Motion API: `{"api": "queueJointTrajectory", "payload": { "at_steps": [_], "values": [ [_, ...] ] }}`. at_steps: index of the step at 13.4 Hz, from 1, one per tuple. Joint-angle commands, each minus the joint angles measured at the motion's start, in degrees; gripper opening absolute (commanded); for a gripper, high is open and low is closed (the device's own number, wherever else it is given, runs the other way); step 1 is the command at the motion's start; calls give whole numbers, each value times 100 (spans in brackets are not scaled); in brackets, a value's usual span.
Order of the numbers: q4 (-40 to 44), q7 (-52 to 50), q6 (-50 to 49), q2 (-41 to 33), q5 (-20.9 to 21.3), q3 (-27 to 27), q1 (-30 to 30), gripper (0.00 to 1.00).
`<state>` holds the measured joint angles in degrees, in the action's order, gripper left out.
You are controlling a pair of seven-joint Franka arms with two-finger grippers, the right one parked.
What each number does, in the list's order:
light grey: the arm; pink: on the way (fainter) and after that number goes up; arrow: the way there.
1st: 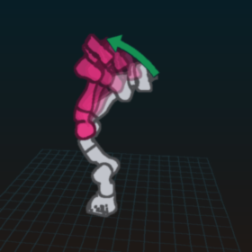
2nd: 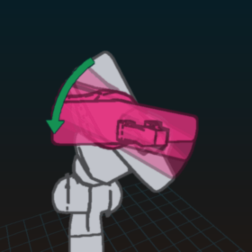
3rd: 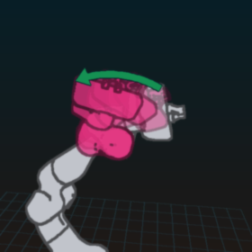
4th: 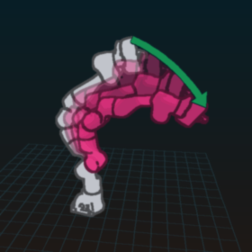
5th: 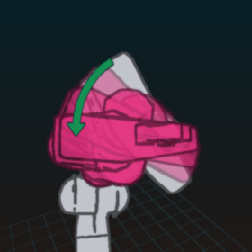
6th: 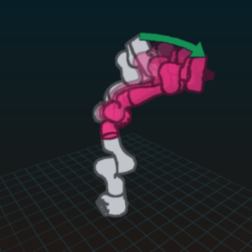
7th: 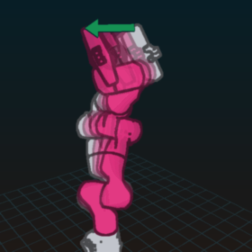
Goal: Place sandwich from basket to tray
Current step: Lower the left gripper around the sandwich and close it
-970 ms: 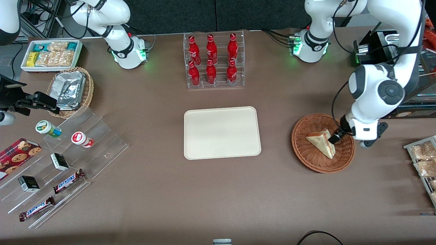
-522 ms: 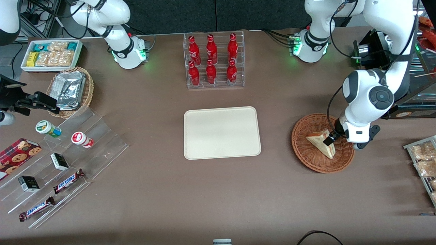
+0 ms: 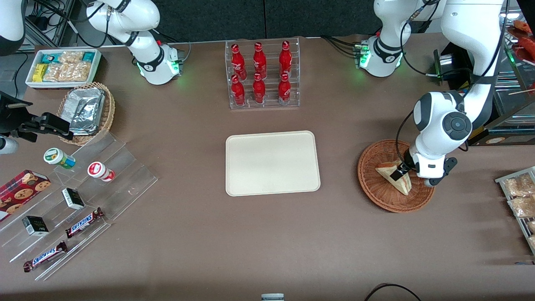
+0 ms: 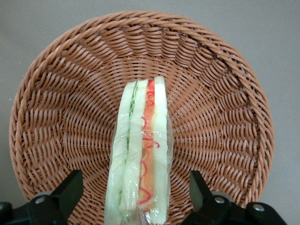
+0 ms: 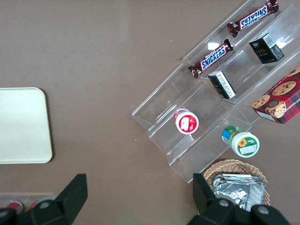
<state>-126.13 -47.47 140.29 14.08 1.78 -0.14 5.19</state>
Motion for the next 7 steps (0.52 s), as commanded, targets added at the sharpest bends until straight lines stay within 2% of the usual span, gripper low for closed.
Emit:
{"api": "queueJointTrajectory", "payload": {
  "at_steps": [1, 5, 6, 7],
  "values": [
    [-140, -122, 139, -28, 24, -57, 17, 100],
    [-175, -131, 130, -11, 24, -74, 17, 98],
    [-175, -201, 130, 7, 24, -74, 26, 74],
    [-175, -358, 139, 16, 24, -83, 17, 25]
  ]
}}
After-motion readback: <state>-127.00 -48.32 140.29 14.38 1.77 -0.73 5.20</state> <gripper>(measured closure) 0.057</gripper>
